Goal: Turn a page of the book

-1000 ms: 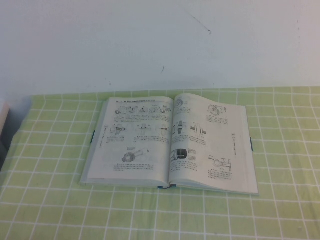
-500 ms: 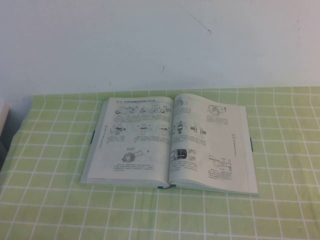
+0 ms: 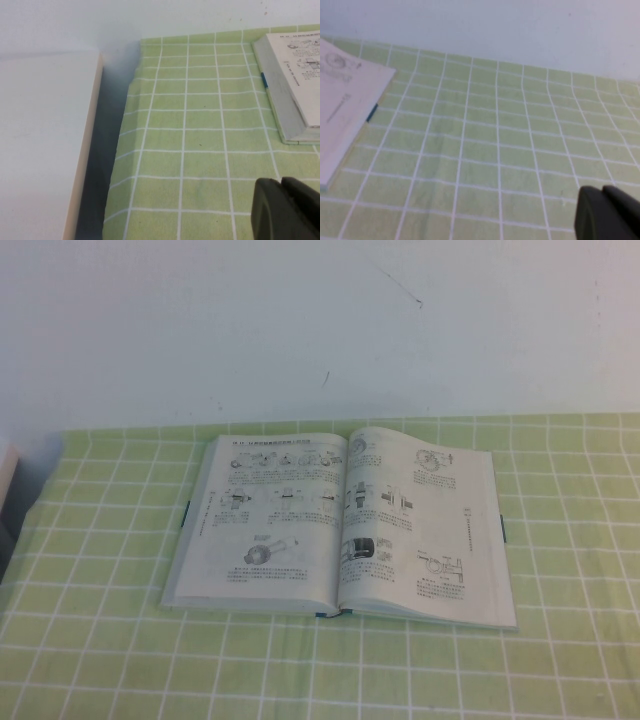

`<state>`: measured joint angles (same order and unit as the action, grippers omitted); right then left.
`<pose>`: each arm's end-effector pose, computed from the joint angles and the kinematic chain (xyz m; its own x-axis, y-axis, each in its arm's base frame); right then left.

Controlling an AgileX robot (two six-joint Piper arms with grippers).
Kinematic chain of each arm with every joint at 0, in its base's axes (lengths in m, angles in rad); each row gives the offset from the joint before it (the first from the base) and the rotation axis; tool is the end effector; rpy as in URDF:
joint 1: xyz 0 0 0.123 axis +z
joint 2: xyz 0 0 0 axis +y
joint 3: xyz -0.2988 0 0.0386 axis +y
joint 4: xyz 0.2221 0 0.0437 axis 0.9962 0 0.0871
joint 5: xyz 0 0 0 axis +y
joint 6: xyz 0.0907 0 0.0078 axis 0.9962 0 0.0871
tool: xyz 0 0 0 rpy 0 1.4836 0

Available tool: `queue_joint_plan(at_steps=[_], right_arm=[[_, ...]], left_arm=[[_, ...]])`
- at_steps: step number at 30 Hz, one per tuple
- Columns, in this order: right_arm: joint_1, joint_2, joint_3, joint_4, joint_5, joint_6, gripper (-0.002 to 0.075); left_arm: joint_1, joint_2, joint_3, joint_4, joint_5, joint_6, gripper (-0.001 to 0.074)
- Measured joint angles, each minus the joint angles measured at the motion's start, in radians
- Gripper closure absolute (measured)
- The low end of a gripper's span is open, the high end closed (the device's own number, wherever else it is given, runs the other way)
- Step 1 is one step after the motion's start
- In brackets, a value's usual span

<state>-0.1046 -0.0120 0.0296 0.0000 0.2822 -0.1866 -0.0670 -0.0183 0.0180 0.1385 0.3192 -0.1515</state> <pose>0.0125 -0.0013 0.1785 -0.2256 -0.1629 -0.9605 0.0637 0.9814 -0.1813 0.0114 0.0032 0.1791 -0.2268 -0.0047 -0.9739 0.0203 0.9997 -0.0096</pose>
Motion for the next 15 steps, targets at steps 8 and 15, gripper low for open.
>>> queue_joint_plan(at_steps=[8,15], right_arm=[[0.000,0.000,0.000,0.044,-0.248,0.001,0.0728],[0.000,0.000,0.000,0.070,-0.494,0.054,0.0728]], left_arm=[[0.000,0.000,0.006,-0.008,-0.144,0.000,0.0738],[0.000,0.000,0.006,0.014,-0.488,0.000,0.0738]])
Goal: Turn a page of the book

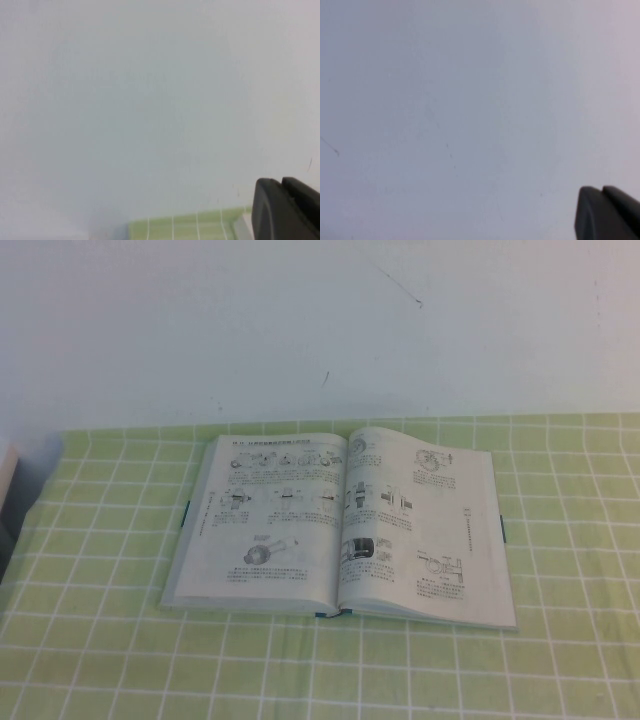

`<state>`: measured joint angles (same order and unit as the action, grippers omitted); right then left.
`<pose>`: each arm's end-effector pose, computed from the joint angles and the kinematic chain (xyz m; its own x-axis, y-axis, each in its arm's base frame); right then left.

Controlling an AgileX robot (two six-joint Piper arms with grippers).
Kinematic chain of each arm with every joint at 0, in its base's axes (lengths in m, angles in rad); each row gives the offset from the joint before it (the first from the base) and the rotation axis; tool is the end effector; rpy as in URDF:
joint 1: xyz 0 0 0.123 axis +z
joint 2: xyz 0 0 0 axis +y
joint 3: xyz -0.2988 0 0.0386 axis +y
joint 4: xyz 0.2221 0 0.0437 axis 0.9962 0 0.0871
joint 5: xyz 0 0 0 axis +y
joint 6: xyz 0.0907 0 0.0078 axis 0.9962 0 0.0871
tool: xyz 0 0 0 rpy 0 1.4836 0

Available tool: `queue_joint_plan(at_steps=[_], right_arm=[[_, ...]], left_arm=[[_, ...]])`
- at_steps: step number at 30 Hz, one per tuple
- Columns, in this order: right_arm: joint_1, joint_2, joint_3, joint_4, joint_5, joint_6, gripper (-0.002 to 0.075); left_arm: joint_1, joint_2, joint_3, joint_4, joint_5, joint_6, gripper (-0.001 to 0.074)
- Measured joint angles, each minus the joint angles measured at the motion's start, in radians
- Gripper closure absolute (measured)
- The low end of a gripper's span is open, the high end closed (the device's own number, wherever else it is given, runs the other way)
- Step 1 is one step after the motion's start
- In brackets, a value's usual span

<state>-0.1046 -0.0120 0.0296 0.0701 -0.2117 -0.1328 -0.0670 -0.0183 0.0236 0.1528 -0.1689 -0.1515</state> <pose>0.0109 -0.0025 0.2229 0.2674 -0.0926 -0.9591 0.1359 0.9890 -0.0576 0.0109 -0.0030 0.2209 0.2457 -0.0173 -0.9692 0.0919 0.9958 0.0055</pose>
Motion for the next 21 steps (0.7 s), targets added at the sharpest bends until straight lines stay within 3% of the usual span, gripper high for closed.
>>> queue_joint_plan(at_steps=[9,14,19,21], right_arm=[[0.000,0.000,0.000,0.002,-0.118,0.007,0.0728],[0.000,0.000,0.000,-0.009,-0.145,0.007,0.0728],[0.000,0.000,-0.066,-0.101,0.016,0.007,0.0728],[0.000,0.000,-0.120,-0.116,0.125,0.007,0.0728]], left_arm=[[0.000,0.000,0.000,-0.007,-0.132,0.004,0.0738],[0.000,0.000,0.000,-0.211,-0.132,-0.002,0.0738],[0.000,0.000,0.000,-0.326,-0.115,-0.017,0.0738],[0.000,0.000,-0.008,-0.336,-0.033,-0.066,0.0738]])
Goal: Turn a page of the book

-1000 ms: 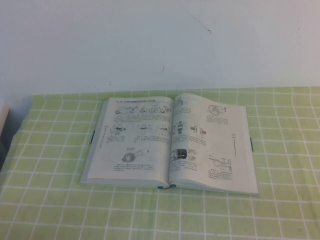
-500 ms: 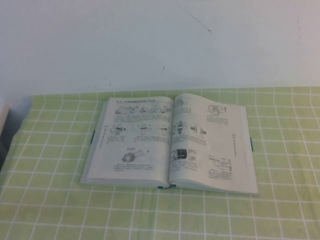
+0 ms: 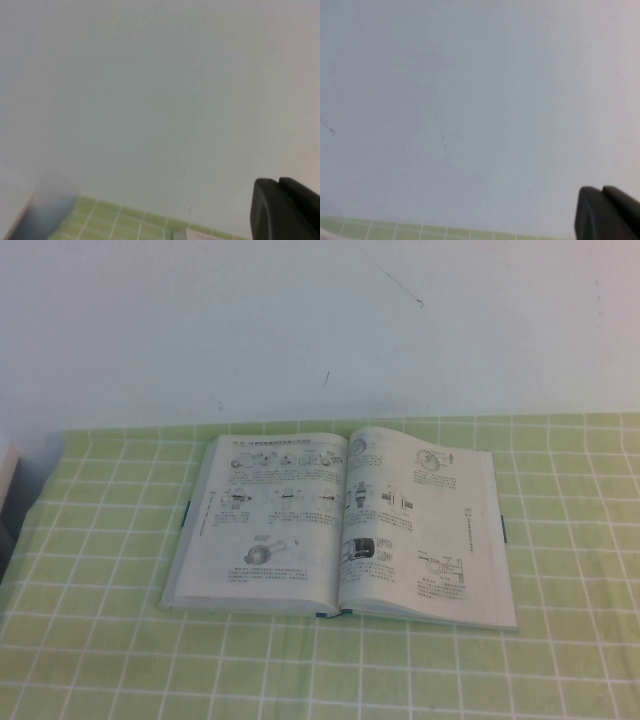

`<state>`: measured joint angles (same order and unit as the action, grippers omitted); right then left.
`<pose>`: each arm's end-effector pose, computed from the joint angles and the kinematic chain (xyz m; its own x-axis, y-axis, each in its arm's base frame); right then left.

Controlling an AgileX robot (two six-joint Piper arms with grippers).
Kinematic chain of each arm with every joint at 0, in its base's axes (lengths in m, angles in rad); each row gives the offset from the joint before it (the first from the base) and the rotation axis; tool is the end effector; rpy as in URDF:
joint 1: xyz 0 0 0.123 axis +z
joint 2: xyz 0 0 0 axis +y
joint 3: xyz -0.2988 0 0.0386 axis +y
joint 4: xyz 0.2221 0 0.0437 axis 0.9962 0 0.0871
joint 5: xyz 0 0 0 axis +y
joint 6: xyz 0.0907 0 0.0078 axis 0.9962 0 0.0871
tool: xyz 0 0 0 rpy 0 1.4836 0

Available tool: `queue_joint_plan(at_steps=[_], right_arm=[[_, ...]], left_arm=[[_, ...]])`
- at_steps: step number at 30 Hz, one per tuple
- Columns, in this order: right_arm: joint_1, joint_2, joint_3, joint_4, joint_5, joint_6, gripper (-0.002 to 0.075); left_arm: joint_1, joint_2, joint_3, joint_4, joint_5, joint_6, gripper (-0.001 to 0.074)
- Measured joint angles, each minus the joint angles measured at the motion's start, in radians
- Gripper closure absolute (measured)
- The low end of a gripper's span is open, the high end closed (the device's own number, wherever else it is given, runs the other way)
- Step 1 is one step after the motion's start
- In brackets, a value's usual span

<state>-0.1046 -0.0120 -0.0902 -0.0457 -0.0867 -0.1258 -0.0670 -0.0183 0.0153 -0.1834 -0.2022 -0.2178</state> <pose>0.0049 -0.0002 0.2488 0.2499 -0.1977 -0.9479 0.1454 0.9755 -0.1651 0.0099 0.0027 0.2263 0.2499 -0.4045 -0.8797 0.1395 0.9141 -0.3807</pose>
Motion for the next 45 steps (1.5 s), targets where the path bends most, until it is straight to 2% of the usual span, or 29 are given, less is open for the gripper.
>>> queue_joint_plan(at_steps=[6,10,15,20,25,28,30,33,39,42,45], right_arm=[[0.000,0.003,-0.139,-0.012,0.318,0.000,0.0728],[0.000,0.067,-0.189,-0.005,0.411,0.002,0.0728],[0.000,0.209,-0.202,0.116,0.432,0.004,0.0728],[0.000,0.368,-0.217,0.270,0.489,-0.124,0.0728],[0.000,0.528,-0.311,0.451,0.634,-0.360,0.0728],[0.000,0.643,-0.399,0.506,0.723,-0.431,0.0728],[0.000,0.721,-0.460,0.533,0.765,-0.457,0.0728],[0.000,0.810,-0.515,0.556,0.781,-0.469,0.0728],[0.000,0.983,-0.607,0.610,0.793,-0.485,0.0706],[0.000,1.070,-0.642,0.672,0.800,-0.530,0.0662],[0.011,1.170,-0.697,0.781,0.837,-0.645,0.0589]], left_arm=[[0.000,0.029,-0.189,-0.001,0.359,-0.048,0.0738],[0.000,0.112,-0.315,-0.001,0.484,0.013,0.0738],[0.000,0.245,-0.403,-0.027,0.516,0.100,0.0738],[0.000,0.376,-0.436,-0.214,0.500,0.212,0.0738],[0.000,0.526,-0.500,-0.450,0.576,0.603,0.0738],[0.000,0.649,-0.568,-0.610,0.660,0.834,0.0738],[0.000,0.750,-0.618,-0.700,0.708,0.924,0.0738],[-0.004,0.885,-0.695,-0.771,0.743,0.986,0.0738],[-0.006,1.120,-0.815,-0.796,0.746,1.020,0.0738],[-0.006,1.227,-0.862,-0.796,0.746,1.023,0.0738],[-0.006,1.333,-0.906,-0.816,0.753,1.031,0.0738]])
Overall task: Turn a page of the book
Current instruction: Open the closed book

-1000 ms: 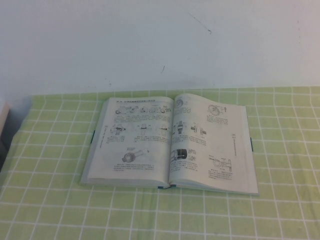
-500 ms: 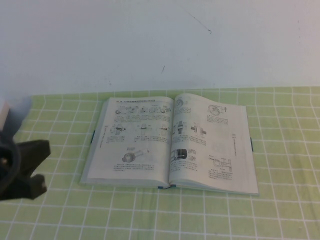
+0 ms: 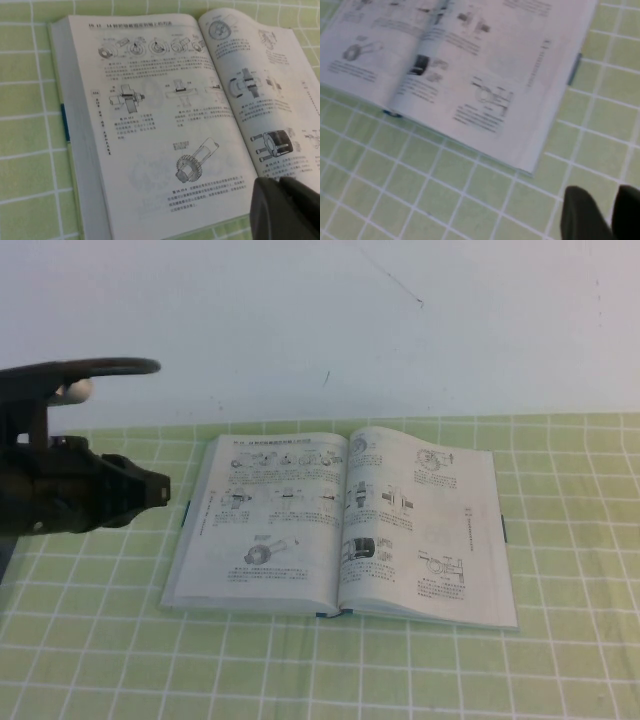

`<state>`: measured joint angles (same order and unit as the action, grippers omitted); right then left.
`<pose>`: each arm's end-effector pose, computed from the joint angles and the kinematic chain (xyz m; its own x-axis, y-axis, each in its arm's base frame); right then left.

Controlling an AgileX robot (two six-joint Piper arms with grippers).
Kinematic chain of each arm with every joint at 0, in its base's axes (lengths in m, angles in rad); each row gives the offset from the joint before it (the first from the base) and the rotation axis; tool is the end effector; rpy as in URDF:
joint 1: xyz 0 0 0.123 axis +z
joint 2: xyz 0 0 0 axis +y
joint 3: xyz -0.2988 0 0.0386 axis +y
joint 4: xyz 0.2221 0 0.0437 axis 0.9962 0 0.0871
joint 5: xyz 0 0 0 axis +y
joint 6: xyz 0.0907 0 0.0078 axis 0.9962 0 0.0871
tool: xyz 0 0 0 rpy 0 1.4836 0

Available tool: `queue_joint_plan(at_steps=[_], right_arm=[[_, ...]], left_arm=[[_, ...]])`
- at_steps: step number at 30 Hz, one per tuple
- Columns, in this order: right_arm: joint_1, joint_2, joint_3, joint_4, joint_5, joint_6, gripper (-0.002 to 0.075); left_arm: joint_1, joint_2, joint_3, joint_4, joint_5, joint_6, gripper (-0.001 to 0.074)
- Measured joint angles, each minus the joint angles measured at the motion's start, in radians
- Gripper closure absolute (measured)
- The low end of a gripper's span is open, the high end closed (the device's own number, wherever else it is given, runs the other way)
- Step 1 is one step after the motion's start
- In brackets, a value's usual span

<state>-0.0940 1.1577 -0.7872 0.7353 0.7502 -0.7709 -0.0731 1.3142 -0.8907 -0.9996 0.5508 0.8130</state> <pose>0.1923 0.0238 0.3096 -0.7213 -0.0975 -0.6857 -0.3434 0.9101 0.2318 0.2430 -0.0581 0.3204 -0.6513 -0.0526 -0.7570 0.3429 0.8695 -0.3554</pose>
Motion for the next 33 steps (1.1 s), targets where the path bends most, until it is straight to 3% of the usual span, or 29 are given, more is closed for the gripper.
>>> queue_joint_plan(at_steps=[6,16,23,33], right_arm=[[0.088,0.231,-0.168,0.120,0.088,-0.118,0.0445],[0.253,0.588,-0.458,0.009,0.090,-0.037,0.0424],[0.259,0.767,-0.599,-0.149,0.092,0.106,0.0405],[0.259,0.944,-0.674,-0.162,0.098,0.175,0.0370]], left_arm=[[-0.038,0.190,-0.078,-0.026,0.011,0.015,0.0738],[-0.153,0.369,-0.228,0.148,-0.032,-0.074,0.0738],[-0.155,0.437,-0.303,0.274,-0.046,-0.183,0.0738],[-0.155,0.564,-0.305,0.282,-0.052,-0.242,0.0738]])
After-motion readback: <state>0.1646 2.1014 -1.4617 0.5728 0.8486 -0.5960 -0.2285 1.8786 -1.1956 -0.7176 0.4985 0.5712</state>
